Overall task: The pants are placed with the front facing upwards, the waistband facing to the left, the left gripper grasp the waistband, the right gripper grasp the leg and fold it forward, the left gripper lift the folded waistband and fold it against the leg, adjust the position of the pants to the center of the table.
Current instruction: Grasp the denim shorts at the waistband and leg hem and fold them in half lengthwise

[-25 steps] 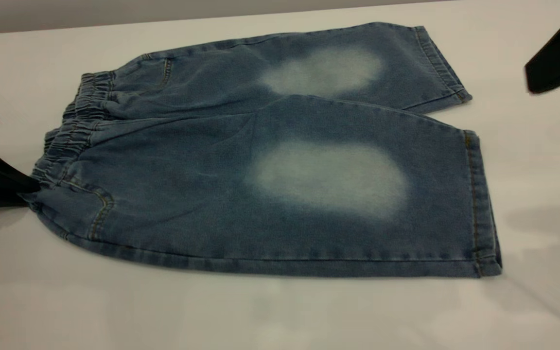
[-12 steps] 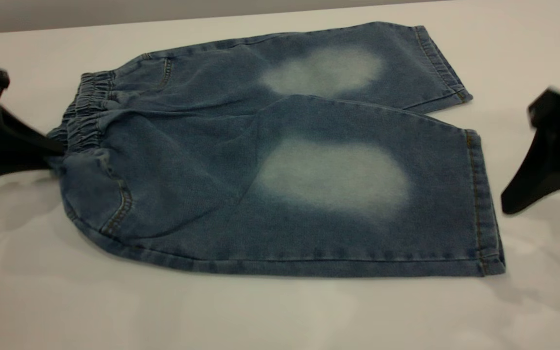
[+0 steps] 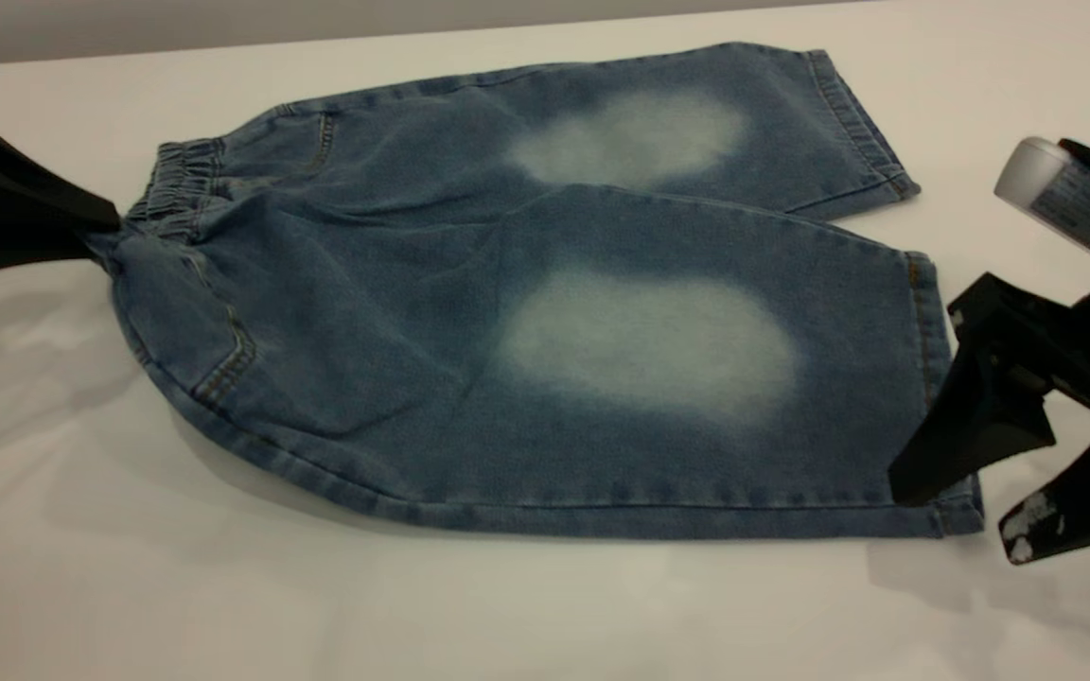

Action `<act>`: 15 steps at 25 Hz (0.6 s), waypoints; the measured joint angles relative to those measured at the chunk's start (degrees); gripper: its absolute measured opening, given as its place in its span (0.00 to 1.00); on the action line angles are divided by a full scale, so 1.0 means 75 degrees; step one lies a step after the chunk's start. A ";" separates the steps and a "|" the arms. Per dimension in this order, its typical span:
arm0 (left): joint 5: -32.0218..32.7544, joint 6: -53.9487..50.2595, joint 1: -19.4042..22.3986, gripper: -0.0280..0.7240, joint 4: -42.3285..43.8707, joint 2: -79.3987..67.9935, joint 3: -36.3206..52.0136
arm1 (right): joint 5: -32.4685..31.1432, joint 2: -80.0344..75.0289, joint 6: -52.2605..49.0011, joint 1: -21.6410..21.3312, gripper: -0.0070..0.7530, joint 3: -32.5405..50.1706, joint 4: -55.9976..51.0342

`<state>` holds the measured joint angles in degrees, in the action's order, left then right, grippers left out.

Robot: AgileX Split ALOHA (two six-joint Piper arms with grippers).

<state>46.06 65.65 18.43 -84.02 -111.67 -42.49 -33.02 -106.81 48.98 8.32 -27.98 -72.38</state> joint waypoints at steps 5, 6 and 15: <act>0.0021 0.0000 0.0000 0.21 -0.0017 -0.0001 0.0000 | 0.0015 -0.0603 0.0691 -0.0418 0.61 0.0000 -0.0150; 0.0021 0.0000 0.0000 0.21 -0.0017 -0.0001 0.0000 | 0.0015 -0.0712 0.0795 -0.0527 0.61 0.0000 -0.0150; 0.0053 0.0007 0.0000 0.21 -0.0017 -0.0001 0.0000 | -0.0152 -0.0909 0.1930 -0.0808 0.61 -0.0068 -0.0974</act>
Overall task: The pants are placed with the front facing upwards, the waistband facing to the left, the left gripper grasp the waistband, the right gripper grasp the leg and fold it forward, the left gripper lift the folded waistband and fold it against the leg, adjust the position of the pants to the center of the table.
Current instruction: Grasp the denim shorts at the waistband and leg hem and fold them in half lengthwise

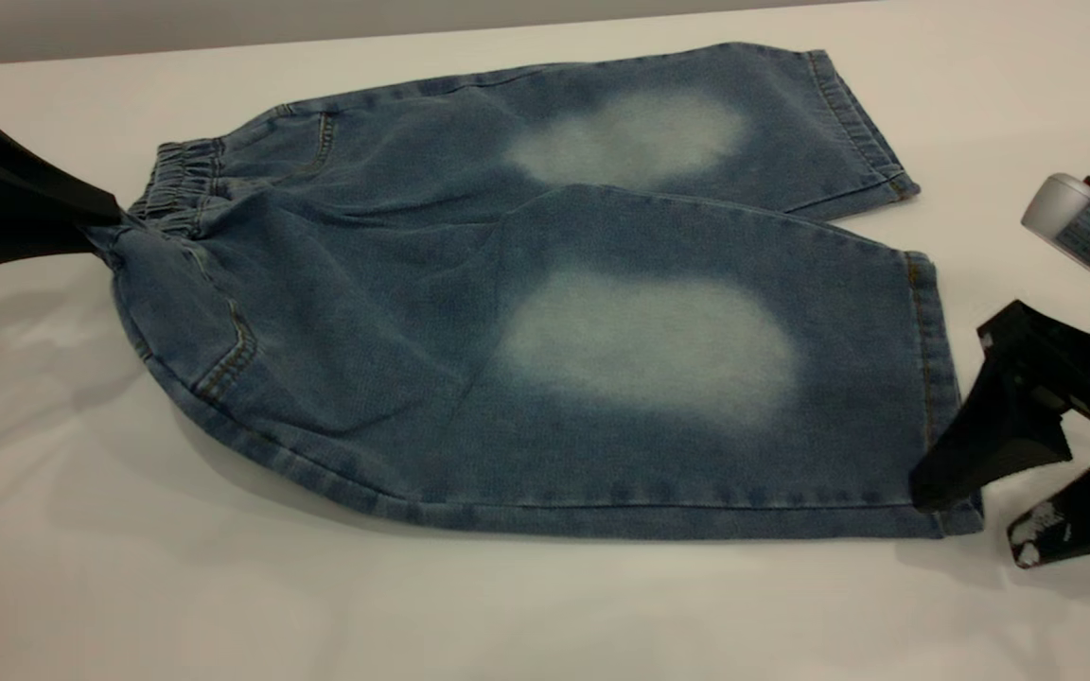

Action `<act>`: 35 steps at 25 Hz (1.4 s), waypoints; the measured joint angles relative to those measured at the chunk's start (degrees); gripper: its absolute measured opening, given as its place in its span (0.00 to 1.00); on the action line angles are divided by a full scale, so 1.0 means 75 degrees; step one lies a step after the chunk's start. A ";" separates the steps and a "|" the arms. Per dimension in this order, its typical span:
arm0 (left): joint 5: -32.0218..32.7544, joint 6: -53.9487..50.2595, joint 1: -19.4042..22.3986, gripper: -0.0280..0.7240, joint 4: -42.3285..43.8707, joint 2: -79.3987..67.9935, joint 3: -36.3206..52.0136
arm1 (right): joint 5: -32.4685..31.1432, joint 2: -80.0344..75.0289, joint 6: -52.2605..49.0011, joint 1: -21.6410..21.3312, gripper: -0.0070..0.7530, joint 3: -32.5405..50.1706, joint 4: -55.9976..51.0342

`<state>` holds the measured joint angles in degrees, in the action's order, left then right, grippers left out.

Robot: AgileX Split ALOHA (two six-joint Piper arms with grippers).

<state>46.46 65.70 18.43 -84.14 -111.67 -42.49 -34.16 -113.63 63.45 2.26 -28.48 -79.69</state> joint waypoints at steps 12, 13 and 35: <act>0.0031 0.0000 0.0000 0.21 -0.0007 -0.0007 0.0000 | -0.0300 -0.0622 0.0677 0.0000 0.61 0.0000 -0.0590; 0.0031 0.0000 0.0000 0.21 -0.0007 -0.0007 0.0000 | -0.0333 -0.0665 0.0833 0.0000 0.61 0.0000 -0.0739; 0.0288 0.0000 0.0000 0.21 0.0018 -0.0007 0.0000 | 0.0000 -0.0799 0.3196 0.0000 0.13 0.0000 -0.2735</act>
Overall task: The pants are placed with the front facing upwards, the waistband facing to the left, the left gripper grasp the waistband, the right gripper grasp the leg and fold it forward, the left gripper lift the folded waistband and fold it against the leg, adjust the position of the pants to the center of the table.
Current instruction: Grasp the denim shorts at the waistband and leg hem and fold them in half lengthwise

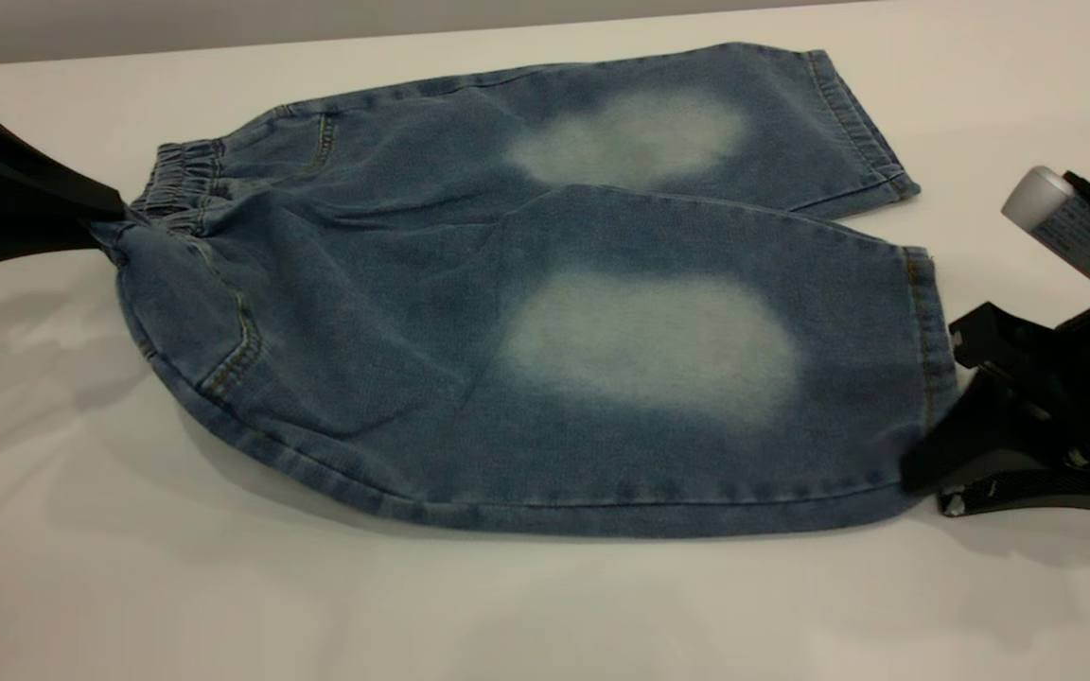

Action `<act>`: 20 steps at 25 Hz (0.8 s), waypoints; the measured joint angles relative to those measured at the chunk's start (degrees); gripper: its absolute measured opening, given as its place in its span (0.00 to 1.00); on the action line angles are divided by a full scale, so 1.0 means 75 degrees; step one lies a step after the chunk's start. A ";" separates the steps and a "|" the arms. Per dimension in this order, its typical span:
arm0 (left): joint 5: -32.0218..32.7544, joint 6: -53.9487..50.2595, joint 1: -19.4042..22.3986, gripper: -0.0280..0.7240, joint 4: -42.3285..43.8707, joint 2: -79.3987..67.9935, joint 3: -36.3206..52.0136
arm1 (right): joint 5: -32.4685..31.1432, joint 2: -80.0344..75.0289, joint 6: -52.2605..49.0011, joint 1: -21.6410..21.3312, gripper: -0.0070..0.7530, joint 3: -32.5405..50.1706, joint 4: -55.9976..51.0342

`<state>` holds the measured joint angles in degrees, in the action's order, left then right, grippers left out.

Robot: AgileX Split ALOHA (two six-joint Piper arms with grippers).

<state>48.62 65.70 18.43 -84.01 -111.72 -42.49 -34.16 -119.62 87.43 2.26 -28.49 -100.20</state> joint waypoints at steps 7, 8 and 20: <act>0.0113 -0.0416 0.0000 0.21 0.0658 0.0105 0.0000 | -0.0979 0.0191 -0.0305 -0.0041 0.04 0.0043 0.0047; 0.0137 -0.0566 0.0000 0.21 0.0823 0.0196 0.0000 | -0.0988 0.0291 -0.0408 -0.0082 0.04 0.0042 0.0055; 0.0185 -0.2495 0.0000 0.21 0.2843 0.2141 0.0007 | -0.1279 0.2761 -0.3121 -0.0924 0.04 0.0242 0.2902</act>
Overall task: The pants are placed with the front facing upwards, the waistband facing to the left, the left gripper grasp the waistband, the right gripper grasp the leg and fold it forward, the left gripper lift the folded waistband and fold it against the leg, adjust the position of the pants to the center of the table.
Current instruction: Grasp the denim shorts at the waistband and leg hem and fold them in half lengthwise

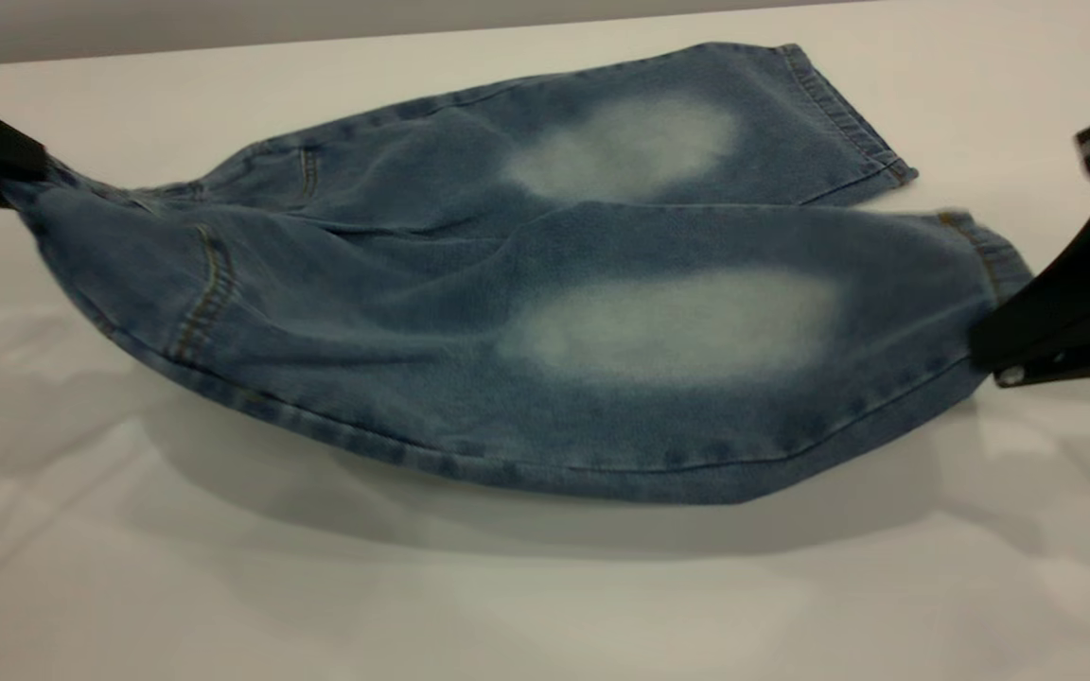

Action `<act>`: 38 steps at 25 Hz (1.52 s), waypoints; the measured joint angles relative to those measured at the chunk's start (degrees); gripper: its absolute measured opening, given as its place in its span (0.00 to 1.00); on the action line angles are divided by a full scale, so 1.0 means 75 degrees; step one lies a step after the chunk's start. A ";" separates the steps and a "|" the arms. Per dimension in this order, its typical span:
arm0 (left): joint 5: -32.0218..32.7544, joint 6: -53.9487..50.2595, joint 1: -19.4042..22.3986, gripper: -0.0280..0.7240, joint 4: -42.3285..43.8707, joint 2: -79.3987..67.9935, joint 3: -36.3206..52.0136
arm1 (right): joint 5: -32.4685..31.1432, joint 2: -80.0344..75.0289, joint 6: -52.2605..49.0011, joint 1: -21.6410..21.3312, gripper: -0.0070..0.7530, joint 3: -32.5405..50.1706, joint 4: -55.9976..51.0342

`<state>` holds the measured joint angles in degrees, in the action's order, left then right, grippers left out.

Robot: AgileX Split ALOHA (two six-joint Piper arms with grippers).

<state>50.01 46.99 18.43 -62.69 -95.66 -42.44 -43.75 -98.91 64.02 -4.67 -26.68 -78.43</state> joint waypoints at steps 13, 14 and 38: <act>0.0902 -0.2960 -0.1128 0.21 0.2846 0.1854 0.0007 | -0.0843 0.3788 -0.4747 0.0008 0.04 -0.0024 0.4045; 0.1054 -0.2997 -0.1231 0.21 0.2846 0.2028 0.0007 | -0.0966 0.4049 -0.4991 0.0008 0.04 -0.0084 0.4294; -0.1351 -0.4978 -0.1279 0.21 0.2677 0.2179 0.0007 | -0.0190 0.0669 -0.4078 0.0024 0.04 -0.4106 0.2982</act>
<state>39.88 9.66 8.83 -42.61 -79.32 -42.38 -45.18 -93.90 33.44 -4.49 -57.47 -56.06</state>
